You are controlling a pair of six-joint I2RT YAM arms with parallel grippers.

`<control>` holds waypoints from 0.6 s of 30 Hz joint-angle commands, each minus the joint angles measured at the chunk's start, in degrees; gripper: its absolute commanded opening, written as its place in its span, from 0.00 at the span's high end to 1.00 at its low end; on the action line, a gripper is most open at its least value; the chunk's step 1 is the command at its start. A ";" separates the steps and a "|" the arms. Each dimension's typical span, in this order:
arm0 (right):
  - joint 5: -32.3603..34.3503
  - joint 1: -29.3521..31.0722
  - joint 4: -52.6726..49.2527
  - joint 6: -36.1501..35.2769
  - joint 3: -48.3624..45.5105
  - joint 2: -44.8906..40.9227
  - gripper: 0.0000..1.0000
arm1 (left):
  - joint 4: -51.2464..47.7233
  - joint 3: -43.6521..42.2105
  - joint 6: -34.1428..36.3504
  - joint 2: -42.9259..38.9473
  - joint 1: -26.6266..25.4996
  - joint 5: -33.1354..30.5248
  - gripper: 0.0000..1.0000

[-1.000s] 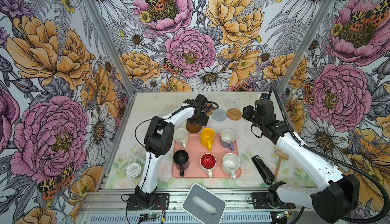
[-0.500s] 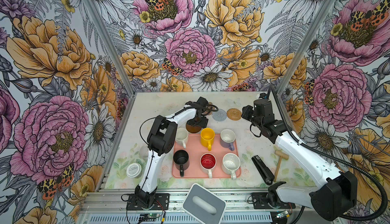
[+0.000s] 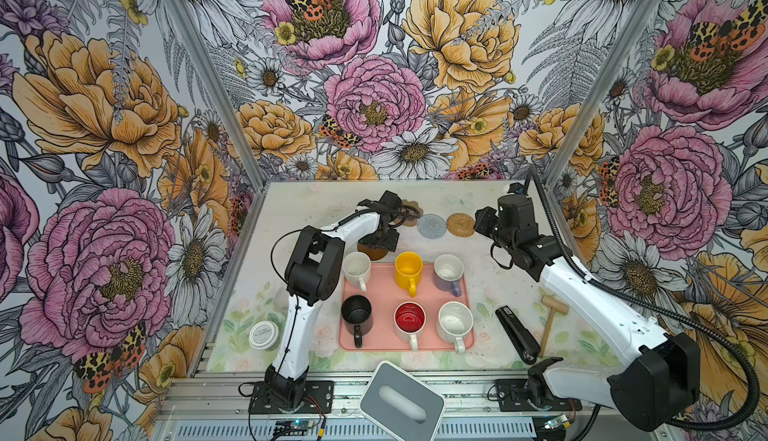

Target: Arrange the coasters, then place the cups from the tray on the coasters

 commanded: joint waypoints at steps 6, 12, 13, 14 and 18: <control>-1.02 0.22 1.69 0.81 0.05 0.76 0.70 | -0.24 -2.99 1.21 -1.39 3.70 -2.29 0.21; -1.07 0.23 1.83 0.85 -0.14 0.59 0.70 | 1.87 -4.26 2.15 -1.86 7.15 -4.50 0.22; -1.05 0.24 1.79 0.85 -0.12 0.59 0.70 | 2.42 -4.50 2.16 -1.99 7.88 -4.20 0.23; -1.03 0.27 1.74 0.86 -0.09 0.52 0.70 | 3.08 -4.78 2.15 -2.08 8.67 -3.89 0.23; -1.10 0.22 1.83 0.92 -0.14 0.50 0.70 | 5.58 -5.72 2.16 -2.37 11.07 -3.14 0.24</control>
